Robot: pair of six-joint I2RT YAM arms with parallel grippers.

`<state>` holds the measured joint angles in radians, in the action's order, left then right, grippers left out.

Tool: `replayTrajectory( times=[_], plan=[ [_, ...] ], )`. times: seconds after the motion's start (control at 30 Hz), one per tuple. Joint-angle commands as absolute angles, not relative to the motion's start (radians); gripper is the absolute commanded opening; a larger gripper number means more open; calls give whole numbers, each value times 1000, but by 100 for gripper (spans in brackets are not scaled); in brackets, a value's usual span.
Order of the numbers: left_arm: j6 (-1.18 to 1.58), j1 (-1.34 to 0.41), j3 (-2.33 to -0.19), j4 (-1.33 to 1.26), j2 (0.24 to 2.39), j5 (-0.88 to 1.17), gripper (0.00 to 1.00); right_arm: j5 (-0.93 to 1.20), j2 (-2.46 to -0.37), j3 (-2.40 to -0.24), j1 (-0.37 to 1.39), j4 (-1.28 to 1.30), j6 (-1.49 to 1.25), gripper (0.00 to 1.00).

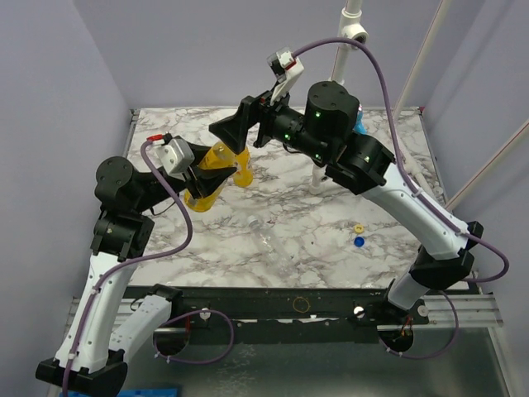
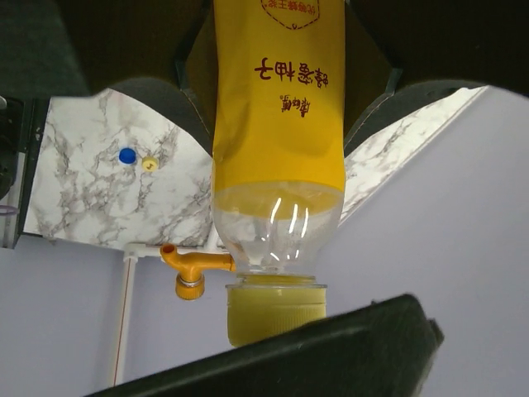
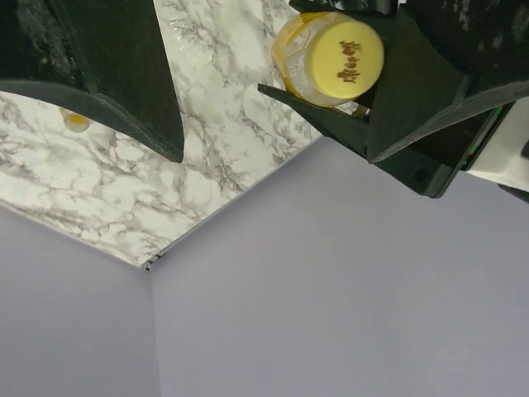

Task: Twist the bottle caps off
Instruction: Unscrew the bottle cap from the plastic bottle.

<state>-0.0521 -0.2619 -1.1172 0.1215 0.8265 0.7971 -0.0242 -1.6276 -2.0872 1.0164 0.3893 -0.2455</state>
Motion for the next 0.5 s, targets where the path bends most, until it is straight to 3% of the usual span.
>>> replayTrajectory(
  times=[0.0,0.13,0.47],
  plan=[
    [-72,-263,-1091,107,782,738,0,53,-1656,-2102,995,391,-342,87],
    [-61,-262,-1078,107,762,708,0,93,-1654,-2078,991,342,-374,70],
    [-5,-262,-1092,118,798,584,0,131,-1643,-2018,992,281,-403,64]
  ],
)
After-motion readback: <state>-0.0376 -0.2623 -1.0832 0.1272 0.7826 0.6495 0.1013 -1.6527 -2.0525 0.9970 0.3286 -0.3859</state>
